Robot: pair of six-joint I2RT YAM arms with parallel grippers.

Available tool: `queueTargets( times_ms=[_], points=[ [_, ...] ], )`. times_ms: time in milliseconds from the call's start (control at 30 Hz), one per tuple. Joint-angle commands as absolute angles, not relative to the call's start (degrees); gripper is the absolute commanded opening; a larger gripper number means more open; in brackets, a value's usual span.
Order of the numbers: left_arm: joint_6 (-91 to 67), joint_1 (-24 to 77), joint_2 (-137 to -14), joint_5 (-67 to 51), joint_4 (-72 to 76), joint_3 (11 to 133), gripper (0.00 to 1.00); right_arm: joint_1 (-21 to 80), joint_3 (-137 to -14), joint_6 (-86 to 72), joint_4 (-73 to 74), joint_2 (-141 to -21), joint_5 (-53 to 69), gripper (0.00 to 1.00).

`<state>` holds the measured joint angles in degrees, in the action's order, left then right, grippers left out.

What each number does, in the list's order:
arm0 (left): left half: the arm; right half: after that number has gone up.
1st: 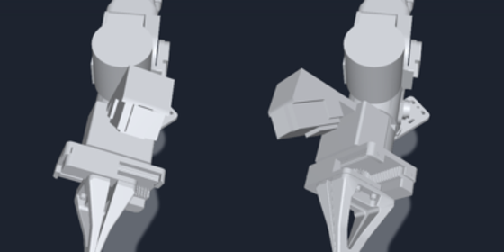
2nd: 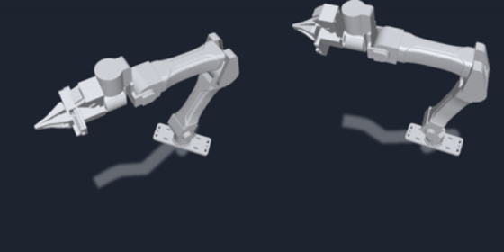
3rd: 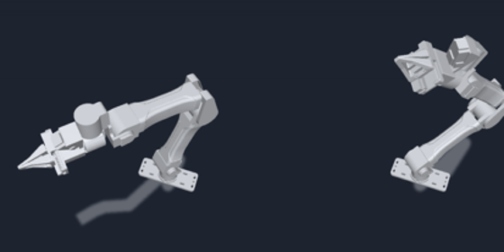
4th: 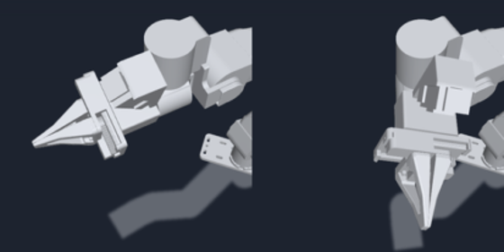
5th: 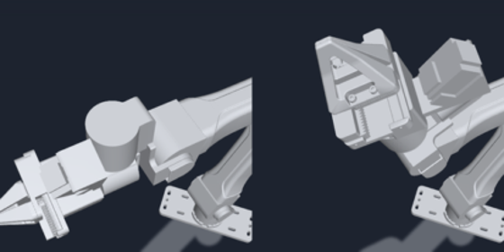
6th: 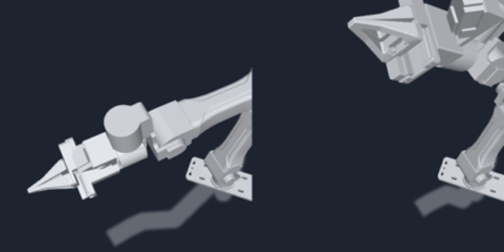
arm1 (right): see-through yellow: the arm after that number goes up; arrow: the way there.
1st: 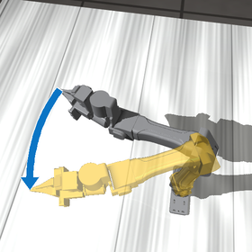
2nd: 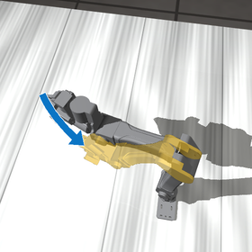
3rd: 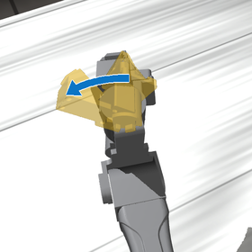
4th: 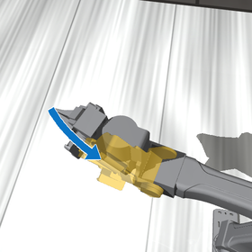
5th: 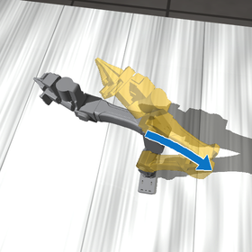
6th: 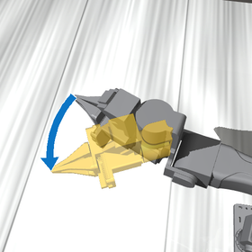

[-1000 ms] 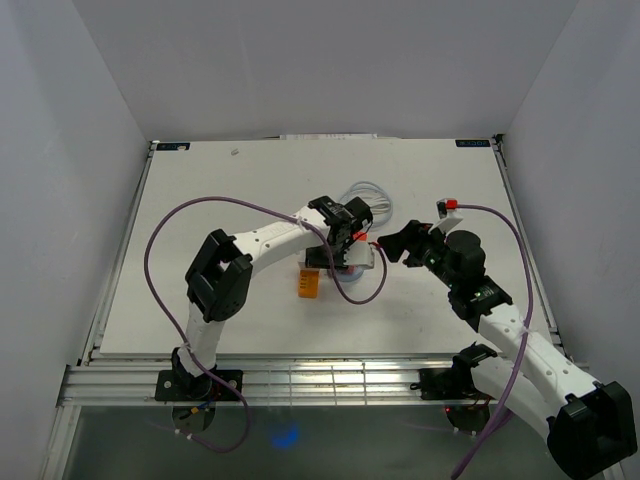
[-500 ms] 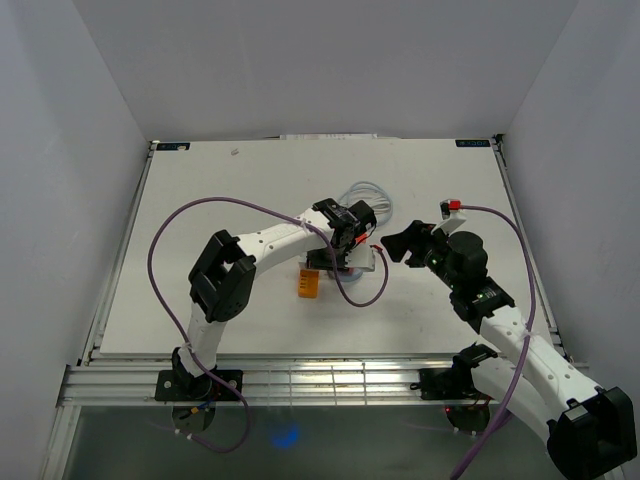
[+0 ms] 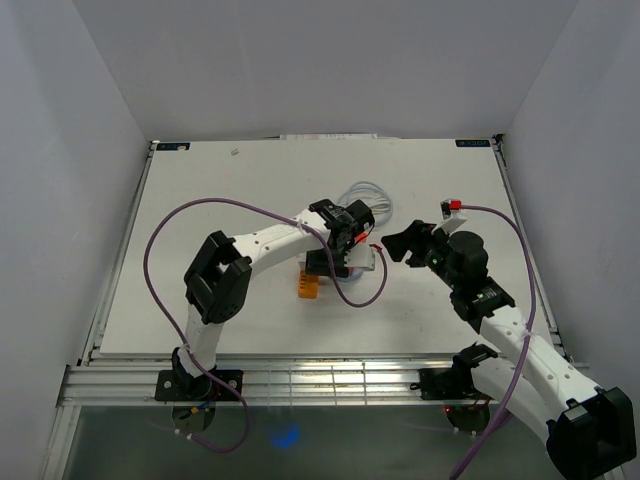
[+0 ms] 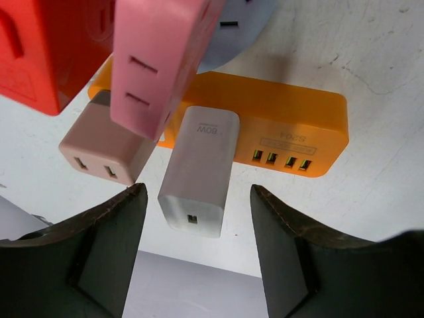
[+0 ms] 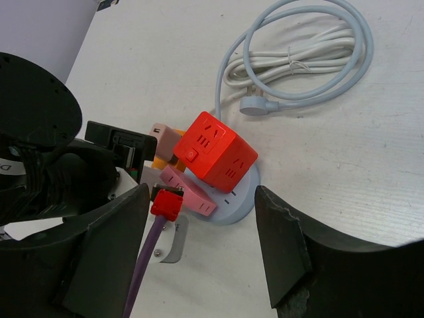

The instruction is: Insert the plug

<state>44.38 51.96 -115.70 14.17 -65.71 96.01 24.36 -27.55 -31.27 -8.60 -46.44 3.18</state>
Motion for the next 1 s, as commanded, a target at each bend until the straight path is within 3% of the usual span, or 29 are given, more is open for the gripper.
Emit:
queueTargets(
  times_ms=[0,367,433,467,500,567,733,833,967],
  points=[
    [45.44,52.12,-109.87,13.45,-64.16,96.42,0.74,23.91,-28.12,-31.2,-9.32,-45.7,3.52,0.7],
    [43.6,52.12,-97.57,10.73,-56.79,91.76,0.77,23.55,-28.65,-30.85,-9.32,-46.66,4.22,0.71],
    [41.58,52.12,-93.97,10.81,-53.46,89.83,0.79,23.38,-29.61,-30.5,-9.23,-47.37,4.66,0.8],
    [38.44,52.12,-92.65,11.07,-51.87,88.95,0.79,23.29,-30.05,-30.24,-8.62,-47.81,4.66,0.93],
    [36.67,52.03,-91.33,11.34,-48.46,88.08,0.96,23.29,-30.41,-30.23,-8.35,-48.42,4.66,0.98],
    [31.76,52.03,-86.33,10.99,-44.41,84.13,0.98,23.29,-31.81,-29.89,-7.39,-49.13,4.66,0.91],
    [21.2,51.24,-71.15,9.58,-25.64,71.31,0.98,23.29,-33.57,-28.3,-6.33,-49.31,3.52,0.89],
    [2.11,47.83,-63.14,19.38,-11.37,59.1,0.98,23.2,-34.54,-26.73,-5.63,-48.43,1.59,0.89],
    [-12.97,41.85,-60.21,19.07,-12.04,53.9,0.98,23.12,-34.81,-25.23,-5.1,-47.64,-3.42,0.89]
  ],
)
